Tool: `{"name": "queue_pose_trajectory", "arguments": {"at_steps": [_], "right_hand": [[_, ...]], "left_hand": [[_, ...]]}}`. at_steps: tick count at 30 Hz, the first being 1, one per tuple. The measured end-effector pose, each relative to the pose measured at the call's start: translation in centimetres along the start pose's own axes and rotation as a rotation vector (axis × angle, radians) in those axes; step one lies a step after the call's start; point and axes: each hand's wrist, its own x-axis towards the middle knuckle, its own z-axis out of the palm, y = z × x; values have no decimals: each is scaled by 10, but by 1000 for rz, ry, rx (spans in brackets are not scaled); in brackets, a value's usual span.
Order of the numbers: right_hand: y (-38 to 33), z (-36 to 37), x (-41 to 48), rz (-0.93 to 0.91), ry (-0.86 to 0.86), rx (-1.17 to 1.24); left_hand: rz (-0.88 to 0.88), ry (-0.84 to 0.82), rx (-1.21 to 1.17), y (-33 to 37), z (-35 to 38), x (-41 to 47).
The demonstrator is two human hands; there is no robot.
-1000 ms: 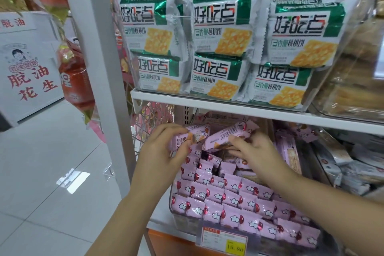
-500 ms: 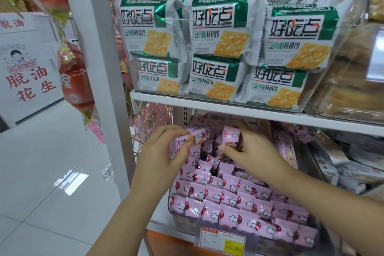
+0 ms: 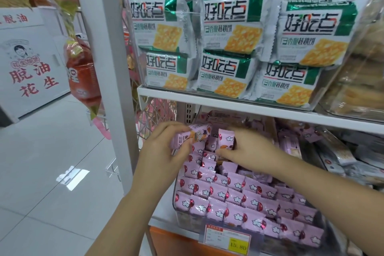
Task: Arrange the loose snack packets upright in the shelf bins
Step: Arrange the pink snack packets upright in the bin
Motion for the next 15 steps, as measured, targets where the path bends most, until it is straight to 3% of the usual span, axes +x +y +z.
{"name": "queue_pose_trajectory", "arguments": {"at_steps": [10, 15], "right_hand": [[9, 3, 19, 122, -331, 245], [4, 10, 19, 64, -325, 55]], "left_hand": [[-10, -24, 10, -3, -1, -2], [-7, -45, 3, -1, 1, 0]]}}
